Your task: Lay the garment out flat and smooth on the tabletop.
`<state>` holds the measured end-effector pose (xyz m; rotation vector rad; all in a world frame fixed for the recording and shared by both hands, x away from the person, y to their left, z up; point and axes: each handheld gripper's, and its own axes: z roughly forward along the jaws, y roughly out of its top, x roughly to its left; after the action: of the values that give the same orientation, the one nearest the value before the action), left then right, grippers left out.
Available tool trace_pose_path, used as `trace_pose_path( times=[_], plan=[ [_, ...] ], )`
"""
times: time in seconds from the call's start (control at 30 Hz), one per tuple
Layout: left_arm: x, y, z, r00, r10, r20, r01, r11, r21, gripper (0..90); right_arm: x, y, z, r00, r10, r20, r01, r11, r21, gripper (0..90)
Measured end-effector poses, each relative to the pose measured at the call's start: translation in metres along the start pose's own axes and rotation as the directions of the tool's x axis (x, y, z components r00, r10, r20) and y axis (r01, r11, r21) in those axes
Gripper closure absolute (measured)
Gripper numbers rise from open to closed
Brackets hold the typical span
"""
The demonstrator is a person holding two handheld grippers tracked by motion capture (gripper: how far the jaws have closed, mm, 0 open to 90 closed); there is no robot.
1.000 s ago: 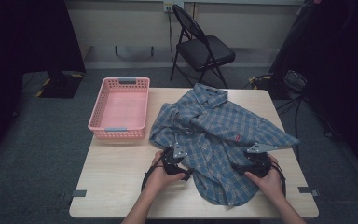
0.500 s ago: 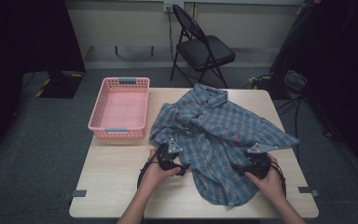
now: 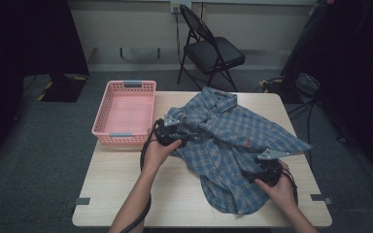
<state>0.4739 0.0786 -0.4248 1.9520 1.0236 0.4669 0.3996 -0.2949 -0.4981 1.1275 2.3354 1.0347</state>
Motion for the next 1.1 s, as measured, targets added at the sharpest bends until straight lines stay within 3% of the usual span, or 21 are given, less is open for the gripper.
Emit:
trace_pose_path(
  times=[0.07,0.37,0.5,0.53,0.57,0.63,0.73,1.0,1.1],
  plan=[
    [0.004,0.007,0.006,0.9997,0.011,-0.023,-0.011,0.9999,0.007,40.1,0.000,0.000,0.000,1.0000,0.000,0.000,0.000,1.000,0.000,18.2],
    [0.022,0.024,0.038,0.9961,-0.045,-0.076,0.047,0.9987,0.021,45.7,0.000,0.000,0.000,1.0000,0.000,0.000,0.000,1.000,0.000,18.2],
    [0.027,0.026,0.047,0.9952,-0.065,-0.073,0.067,0.9973,0.029,57.6,0.000,0.000,0.000,1.0000,0.000,0.000,0.000,1.000,0.000,18.2],
    [0.027,0.027,0.049,0.9960,-0.063,-0.064,0.065,0.9970,0.042,64.4,0.000,0.000,0.000,1.0000,0.000,0.000,0.000,1.000,-0.001,18.2],
    [0.027,0.028,0.051,0.9966,-0.054,-0.062,0.057,0.9973,0.046,65.6,0.000,0.000,0.000,1.0000,0.000,0.000,0.000,1.000,0.000,18.2],
    [0.026,0.031,0.052,0.9986,-0.026,-0.046,0.030,0.9966,0.077,77.5,0.000,0.000,0.000,1.0000,0.000,0.000,0.000,1.000,0.000,18.2],
    [0.025,0.036,0.051,0.9992,0.009,-0.039,-0.005,0.9948,0.102,87.3,0.000,0.000,0.000,1.0000,0.000,0.000,0.000,1.000,0.000,18.2],
    [0.038,0.052,0.033,0.9980,0.033,-0.054,-0.027,0.9948,0.099,88.7,0.000,0.000,0.000,1.0000,0.000,0.000,0.000,1.000,0.000,18.2],
    [0.045,0.059,0.024,0.9982,0.023,-0.055,-0.019,0.9968,0.078,88.7,0.000,0.000,0.000,1.0000,0.001,-0.001,-0.001,1.000,0.000,18.2]
  ],
)
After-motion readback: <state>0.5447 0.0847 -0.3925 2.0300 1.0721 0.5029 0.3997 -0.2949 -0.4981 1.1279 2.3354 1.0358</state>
